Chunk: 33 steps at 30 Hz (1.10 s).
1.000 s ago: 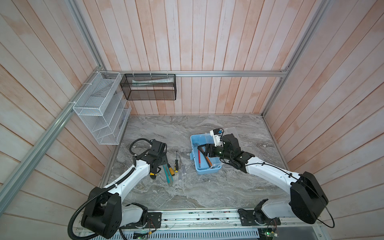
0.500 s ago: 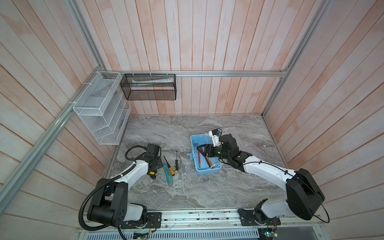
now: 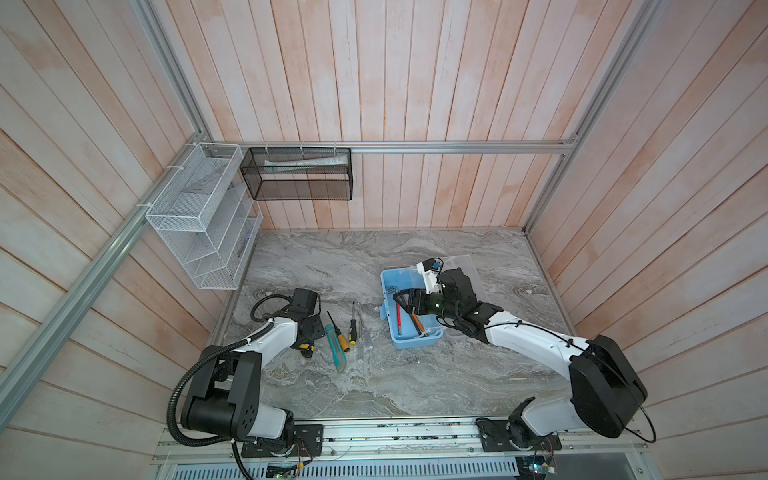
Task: Pack the tool kit
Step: 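Withdraw the left gripper from the box over the yellow-black utility knife, then lower the left gripper and grasp the yellow-black utility knife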
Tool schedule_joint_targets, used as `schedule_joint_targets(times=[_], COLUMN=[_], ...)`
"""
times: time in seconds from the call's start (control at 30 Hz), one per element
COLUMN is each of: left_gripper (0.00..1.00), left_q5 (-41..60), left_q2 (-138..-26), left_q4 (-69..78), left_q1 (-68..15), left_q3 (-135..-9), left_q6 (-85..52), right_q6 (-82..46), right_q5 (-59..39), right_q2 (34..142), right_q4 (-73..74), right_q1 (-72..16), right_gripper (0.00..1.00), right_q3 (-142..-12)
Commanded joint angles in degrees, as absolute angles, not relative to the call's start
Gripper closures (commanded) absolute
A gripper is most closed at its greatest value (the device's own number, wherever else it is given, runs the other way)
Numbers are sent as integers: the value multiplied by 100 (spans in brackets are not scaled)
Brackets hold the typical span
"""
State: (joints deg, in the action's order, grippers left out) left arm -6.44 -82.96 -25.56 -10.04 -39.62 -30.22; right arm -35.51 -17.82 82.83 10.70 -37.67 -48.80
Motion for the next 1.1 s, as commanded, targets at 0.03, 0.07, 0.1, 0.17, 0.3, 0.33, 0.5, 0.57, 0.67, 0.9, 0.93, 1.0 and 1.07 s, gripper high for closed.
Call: schedule_joint_targets(times=[0.03, 0.07, 0.1, 0.17, 0.3, 0.33, 0.5, 0.57, 0.67, 0.9, 0.93, 1.0, 1.07], left_gripper=[43, 46, 47, 50, 54, 54, 55, 55, 57, 52, 52, 52, 52], left_q5=[-564, -546, -529, -519, -466, -458, -414, -396, -342, -308, -299, -308, -301], left_q2=[-8346, -8365, -8379, -8434, -8546, -8566, -8605, -8611, -8652, -8859, -8870, -8868, -8881], left_q4=[-2423, -2405, -2401, -2381, -2330, -2321, -2295, -2288, -2259, -2255, -2250, -2259, -2270], left_q1=[-979, -984, -978, -984, -985, -986, -993, -993, -993, -1035, -1035, -1045, -1038], left_q3=[-3973, -3964, -3964, -3957, -3954, -3955, -3972, -3992, -3999, -4010, -4017, -4026, -4034], left_q6=[-3092, -3094, -3098, -3094, -3085, -3086, -3076, -3075, -3040, -3044, -3035, -3025, -3028], right_q6=[-3445, -3454, -3462, -3463, -3463, -3463, -3472, -3476, -3489, -3507, -3507, -3498, -3494], right_q5=[-1788, -1808, -1823, -1854, -1847, -1846, -1833, -1845, -1861, -1872, -1881, -1881, -1871], right_q2=[8365, 8374, 8375, 8372, 8341, 8332, 8310, 8331, 8350, 8367, 8366, 8376, 8376], right_q4=[1136, 1141, 1135, 1147, 1146, 1143, 1155, 1145, 1163, 1176, 1170, 1176, 1167], right_q1=[-3707, -3696, -3683, -3674, -3645, -3639, -3603, -3592, -3586, -3567, -3567, -3563, -3547], right_gripper=[31, 31, 31, 32, 32, 32, 32, 32, 33, 33, 33, 33, 33], right_q3=[-5008, -5010, -5010, -4997, -4974, -4964, -4928, -4931, -4931, -4930, -4931, -4931, -4931])
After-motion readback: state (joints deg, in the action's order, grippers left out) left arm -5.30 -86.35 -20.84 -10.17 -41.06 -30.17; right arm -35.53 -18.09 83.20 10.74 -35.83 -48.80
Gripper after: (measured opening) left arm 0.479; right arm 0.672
